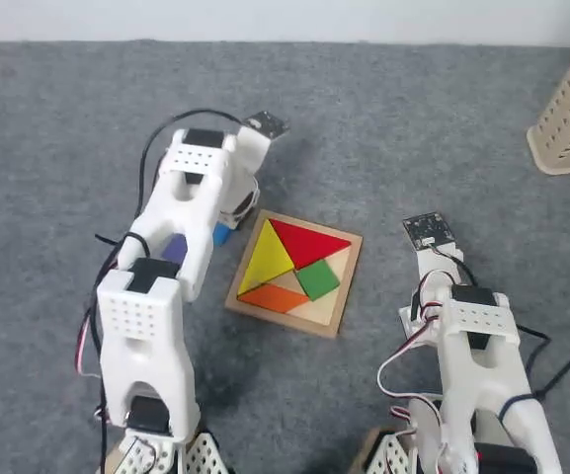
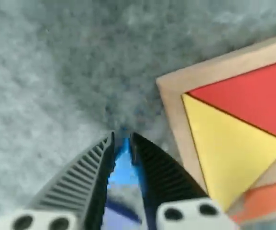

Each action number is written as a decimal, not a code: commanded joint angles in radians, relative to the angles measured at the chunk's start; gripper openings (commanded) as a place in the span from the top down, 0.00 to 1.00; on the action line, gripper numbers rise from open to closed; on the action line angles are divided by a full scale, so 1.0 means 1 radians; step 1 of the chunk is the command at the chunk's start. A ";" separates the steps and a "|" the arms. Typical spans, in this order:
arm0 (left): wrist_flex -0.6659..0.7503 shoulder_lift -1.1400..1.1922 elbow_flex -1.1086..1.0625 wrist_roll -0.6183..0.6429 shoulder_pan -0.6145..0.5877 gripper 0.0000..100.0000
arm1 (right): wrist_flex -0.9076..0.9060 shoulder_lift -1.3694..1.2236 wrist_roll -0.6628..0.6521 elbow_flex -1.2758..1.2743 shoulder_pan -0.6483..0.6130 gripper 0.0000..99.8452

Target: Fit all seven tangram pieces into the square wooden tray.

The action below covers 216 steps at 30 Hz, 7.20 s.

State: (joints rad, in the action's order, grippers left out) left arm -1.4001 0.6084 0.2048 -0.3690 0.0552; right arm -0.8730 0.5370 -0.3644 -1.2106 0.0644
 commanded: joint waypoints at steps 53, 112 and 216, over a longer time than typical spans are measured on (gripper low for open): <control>-0.069 -0.094 -0.021 -0.272 -0.075 0.93 | 0.030 0.038 -0.005 -0.008 0.008 0.99; -0.353 -0.058 0.309 0.051 0.135 0.99 | 0.028 0.039 -0.009 -0.011 0.010 0.99; 0.187 -0.244 -0.154 0.443 0.509 0.93 | 0.047 0.400 -0.012 -0.193 0.010 0.99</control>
State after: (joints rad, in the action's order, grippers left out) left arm -1.2037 0.3798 0.0038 0.0928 0.5907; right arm -0.8439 0.9421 -0.3659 -1.4668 0.0644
